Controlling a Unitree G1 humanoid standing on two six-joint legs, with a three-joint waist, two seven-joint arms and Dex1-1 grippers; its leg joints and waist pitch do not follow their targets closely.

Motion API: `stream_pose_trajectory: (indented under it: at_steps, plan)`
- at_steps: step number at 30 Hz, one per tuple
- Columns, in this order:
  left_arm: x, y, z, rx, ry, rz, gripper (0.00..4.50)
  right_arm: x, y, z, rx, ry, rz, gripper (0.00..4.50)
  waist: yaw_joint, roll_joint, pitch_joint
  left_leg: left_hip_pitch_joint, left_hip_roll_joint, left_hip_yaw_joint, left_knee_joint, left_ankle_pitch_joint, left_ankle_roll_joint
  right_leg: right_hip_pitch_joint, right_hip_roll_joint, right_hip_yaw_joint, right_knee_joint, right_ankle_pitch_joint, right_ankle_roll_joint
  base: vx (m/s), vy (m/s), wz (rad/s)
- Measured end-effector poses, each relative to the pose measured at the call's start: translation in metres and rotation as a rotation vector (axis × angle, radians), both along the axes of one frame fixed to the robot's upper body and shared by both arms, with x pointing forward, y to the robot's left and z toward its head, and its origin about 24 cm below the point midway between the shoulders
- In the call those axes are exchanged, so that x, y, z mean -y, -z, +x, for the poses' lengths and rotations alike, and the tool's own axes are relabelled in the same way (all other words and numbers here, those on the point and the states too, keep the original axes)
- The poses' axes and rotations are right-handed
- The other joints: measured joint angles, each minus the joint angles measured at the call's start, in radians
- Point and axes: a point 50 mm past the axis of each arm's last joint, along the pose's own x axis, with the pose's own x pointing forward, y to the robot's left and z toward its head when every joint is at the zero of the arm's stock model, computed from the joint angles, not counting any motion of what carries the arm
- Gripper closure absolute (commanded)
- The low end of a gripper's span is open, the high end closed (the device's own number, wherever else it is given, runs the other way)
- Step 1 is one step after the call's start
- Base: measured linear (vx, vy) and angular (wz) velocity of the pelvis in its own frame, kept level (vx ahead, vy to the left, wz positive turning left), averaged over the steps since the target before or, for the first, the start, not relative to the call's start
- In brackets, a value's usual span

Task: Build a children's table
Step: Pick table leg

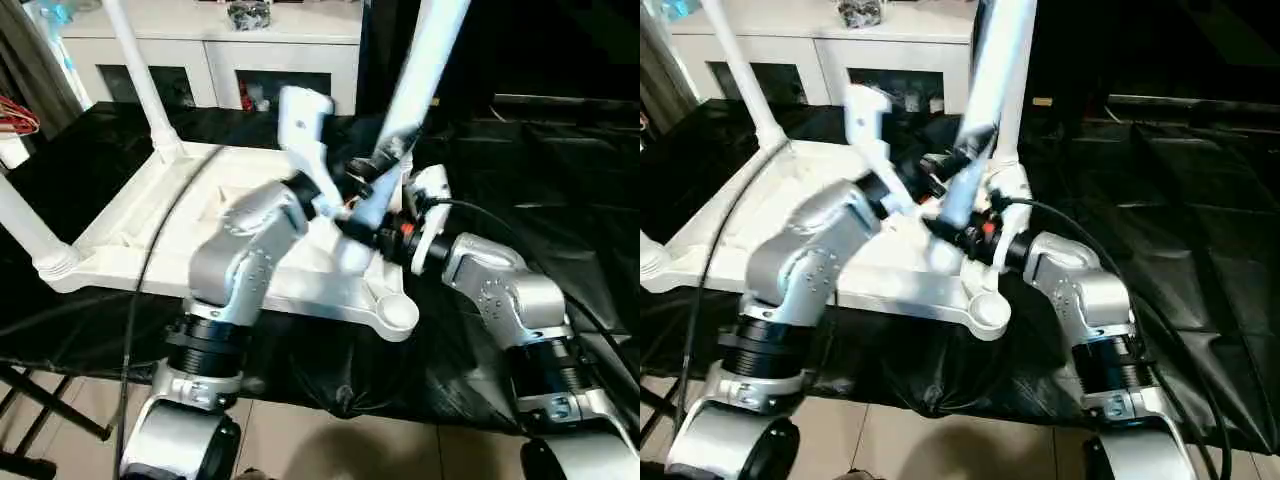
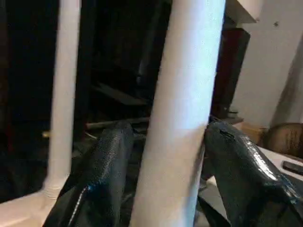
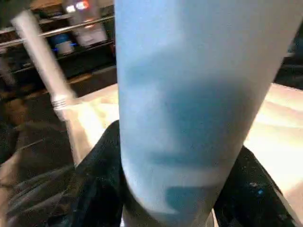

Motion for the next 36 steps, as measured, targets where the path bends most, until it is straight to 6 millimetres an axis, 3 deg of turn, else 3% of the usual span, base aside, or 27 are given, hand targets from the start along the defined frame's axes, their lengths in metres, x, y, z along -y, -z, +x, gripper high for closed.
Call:
stream_pose_trajectory:
  at_steps: [4,6,10,15,19,23,25,33,36]
  plan:
    - [-0.024,0.016,0.001,0.028,0.03,0.115,1.71,0.019,0.006,0.002,0.034,0.142,-0.026,2.59,-0.002,0.005,-0.001,0.001,0.0,0.0,-0.002,0.0,0.0,0.0,0.0,0.0,-0.001,-0.001,0.001,0.0,0.0,0.0]
    - [-0.031,0.037,-0.003,0.032,0.109,0.253,1.71,0.03,0.01,0.002,0.043,0.202,-0.055,2.59,-0.002,0.005,-0.001,0.001,-0.001,0.0,-0.004,0.0,-0.001,0.0,0.0,0.0,-0.001,-0.001,0.001,0.0,0.0,0.0]
    - [-0.035,0.077,-0.016,-0.016,0.318,0.461,1.71,0.046,0.014,0.0,0.042,0.247,-0.094,2.59,-0.003,0.006,-0.001,0.0,-0.001,0.0,-0.005,0.0,-0.001,0.0,0.0,0.0,-0.003,0.0,0.001,0.0,0.0,0.0]
    - [-0.037,0.101,-0.028,-0.056,0.521,0.62,1.71,0.06,0.009,-0.002,0.061,0.271,-0.12,2.59,-0.004,0.006,-0.001,0.003,-0.001,0.001,-0.005,0.0,-0.001,0.0,0.0,0.001,-0.002,0.0,0.0,0.0,0.0,0.0]
    - [-0.042,0.122,-0.031,-0.084,0.604,0.747,1.71,0.061,0.011,-0.005,0.061,0.263,-0.127,2.59,-0.018,0.006,-0.001,0.003,-0.001,0.001,-0.005,0.001,-0.002,0.001,0.0,0.001,-0.002,0.0,0.0,0.0,0.0,0.0]
    - [-0.047,0.128,-0.022,-0.093,0.625,0.833,2.04,0.061,0.011,-0.005,0.063,0.256,-0.128,2.59,-0.027,0.006,-0.001,0.003,-0.001,0.001,-0.005,0.001,-0.002,0.001,0.0,0.001,-0.002,0.001,-0.001,0.0,0.0,0.0]
    - [-0.048,0.127,-0.018,-0.079,0.616,0.852,2.44,0.061,0.011,-0.005,0.062,0.254,-0.129,2.59,-0.028,0.006,-0.001,0.004,-0.001,0.001,-0.005,0.001,-0.002,0.001,0.0,0.001,-0.002,0.001,-0.001,0.0,0.0,0.0]
    - [-0.048,0.126,-0.003,-0.065,0.598,0.895,2.95,0.058,0.01,-0.009,0.073,0.234,-0.136,2.59,-0.028,0.008,-0.002,0.003,-0.001,0.001,-0.005,0.001,-0.002,0.001,0.0,0.001,-0.002,0.001,-0.001,0.0,0.0,0.0]
    - [-0.051,0.13,-0.001,-0.08,0.599,0.915,3.37,0.057,0.01,-0.009,0.075,0.23,-0.137,2.59,-0.028,0.008,-0.002,0.003,-0.001,0.001,-0.005,0.001,-0.002,0.001,0.0,0.001,-0.002,0.001,-0.001,0.0,0.0,0.0]
